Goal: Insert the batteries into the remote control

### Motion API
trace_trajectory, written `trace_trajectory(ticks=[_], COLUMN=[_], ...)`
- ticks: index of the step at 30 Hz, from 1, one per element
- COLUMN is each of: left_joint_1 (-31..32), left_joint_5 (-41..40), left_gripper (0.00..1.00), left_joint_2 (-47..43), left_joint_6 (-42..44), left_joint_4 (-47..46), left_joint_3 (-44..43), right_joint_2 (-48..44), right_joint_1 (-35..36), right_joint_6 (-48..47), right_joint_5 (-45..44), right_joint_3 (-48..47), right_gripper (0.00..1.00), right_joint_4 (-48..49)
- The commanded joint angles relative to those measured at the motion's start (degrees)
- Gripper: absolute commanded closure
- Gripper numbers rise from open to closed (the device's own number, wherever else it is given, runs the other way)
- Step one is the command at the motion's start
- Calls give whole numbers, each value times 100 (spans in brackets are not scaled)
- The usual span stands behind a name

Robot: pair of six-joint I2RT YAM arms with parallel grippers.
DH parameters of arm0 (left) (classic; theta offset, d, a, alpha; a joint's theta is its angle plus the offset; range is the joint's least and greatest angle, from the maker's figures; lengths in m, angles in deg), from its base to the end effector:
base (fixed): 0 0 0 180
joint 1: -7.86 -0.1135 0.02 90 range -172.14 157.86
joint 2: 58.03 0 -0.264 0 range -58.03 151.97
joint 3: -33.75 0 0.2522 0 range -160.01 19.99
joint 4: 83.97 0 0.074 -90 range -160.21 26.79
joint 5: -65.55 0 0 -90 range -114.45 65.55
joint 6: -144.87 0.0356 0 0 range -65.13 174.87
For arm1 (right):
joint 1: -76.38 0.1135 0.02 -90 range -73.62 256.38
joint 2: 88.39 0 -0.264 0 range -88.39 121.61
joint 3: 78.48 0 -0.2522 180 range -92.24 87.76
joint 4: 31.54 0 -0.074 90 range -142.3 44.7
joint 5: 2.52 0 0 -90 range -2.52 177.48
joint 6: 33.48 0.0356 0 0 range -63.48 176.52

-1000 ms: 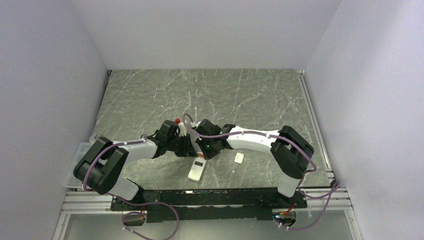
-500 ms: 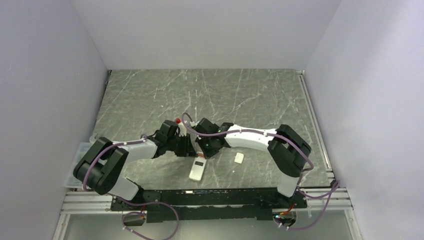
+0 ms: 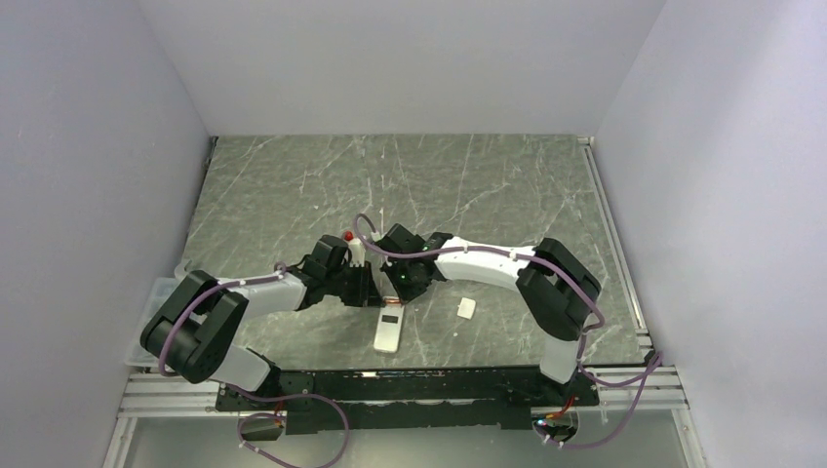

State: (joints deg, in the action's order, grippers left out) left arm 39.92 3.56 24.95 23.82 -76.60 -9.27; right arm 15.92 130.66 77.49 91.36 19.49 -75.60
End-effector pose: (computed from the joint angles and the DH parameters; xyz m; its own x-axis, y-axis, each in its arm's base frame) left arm 0.2051 -0.1482 0.1360 -0.9147 0.0356 -0.4026 0.3112 0.6976 -0.6454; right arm 0.2097 0.2958 0.1734 -0.7949 -0.4938 -0.3525 -0.5798 0.7895 0.2015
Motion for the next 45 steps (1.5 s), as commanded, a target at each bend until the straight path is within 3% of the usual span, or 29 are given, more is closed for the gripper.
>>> trace_trajectory(ticks=[1, 20, 45], left_joint_1=[220, 257, 275], left_joint_5=[516, 556, 556], left_gripper=[85, 86, 86], left_joint_2=[-168, -276, -527], left_joint_6=[31, 37, -7], left_joint_4=[-351, -397, -489], left_joint_3=[21, 34, 69], right_joint_2=[179, 549, 1437], right_joint_1=[-23, 19, 430], right_joint_6=[-32, 91, 142], right_joint_5=[-8, 397, 171], right_joint_3=[-301, -181, -881], right_gripper=[94, 96, 93], right_joint_4=[786, 973, 129])
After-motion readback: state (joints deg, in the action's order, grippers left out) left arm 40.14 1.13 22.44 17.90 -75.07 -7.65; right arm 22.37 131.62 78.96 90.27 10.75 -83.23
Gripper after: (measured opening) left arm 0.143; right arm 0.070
